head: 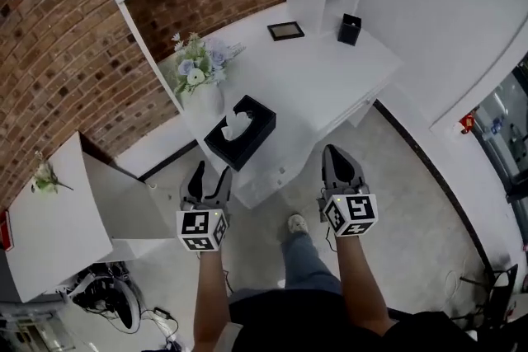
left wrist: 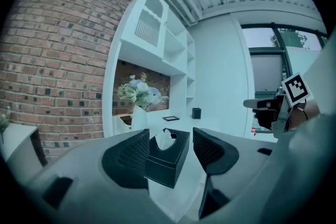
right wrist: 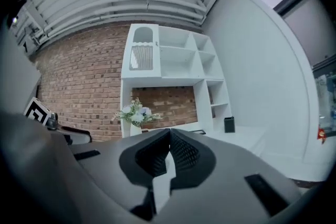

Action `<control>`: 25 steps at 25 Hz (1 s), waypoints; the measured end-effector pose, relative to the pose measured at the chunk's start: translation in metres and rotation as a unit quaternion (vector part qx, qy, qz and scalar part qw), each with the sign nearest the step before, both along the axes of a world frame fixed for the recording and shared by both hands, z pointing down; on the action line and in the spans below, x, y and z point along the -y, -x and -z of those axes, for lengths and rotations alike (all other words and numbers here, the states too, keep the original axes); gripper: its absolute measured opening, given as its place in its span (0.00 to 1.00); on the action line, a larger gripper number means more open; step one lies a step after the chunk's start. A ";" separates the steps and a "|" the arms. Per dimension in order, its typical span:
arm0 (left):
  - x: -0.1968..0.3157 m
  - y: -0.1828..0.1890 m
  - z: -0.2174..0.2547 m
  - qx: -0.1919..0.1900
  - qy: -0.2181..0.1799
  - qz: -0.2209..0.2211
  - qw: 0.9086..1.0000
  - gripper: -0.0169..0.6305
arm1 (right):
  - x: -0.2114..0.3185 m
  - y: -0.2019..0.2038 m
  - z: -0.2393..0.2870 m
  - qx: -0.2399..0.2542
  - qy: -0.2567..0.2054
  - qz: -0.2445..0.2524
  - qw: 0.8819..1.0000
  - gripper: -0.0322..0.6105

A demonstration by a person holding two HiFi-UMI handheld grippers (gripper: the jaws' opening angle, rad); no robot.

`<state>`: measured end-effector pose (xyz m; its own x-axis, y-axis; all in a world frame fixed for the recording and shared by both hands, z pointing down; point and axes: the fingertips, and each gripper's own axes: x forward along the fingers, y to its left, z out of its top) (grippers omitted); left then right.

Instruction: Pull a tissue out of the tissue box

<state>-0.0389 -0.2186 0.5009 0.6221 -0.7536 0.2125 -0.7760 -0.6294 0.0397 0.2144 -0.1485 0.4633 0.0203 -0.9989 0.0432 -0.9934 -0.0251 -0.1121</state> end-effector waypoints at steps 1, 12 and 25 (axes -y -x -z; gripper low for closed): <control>0.009 -0.006 -0.001 0.001 0.004 0.014 1.000 0.38 | 0.020 -0.007 0.001 0.002 0.001 0.017 1.000 0.05; 0.068 -0.033 -0.009 0.022 0.021 0.153 0.988 0.38 | 0.162 -0.034 -0.011 0.008 0.019 0.170 0.985 0.05; 0.081 -0.038 -0.018 0.050 0.031 0.180 0.982 0.38 | 0.207 0.001 -0.021 0.020 0.027 0.242 0.970 0.05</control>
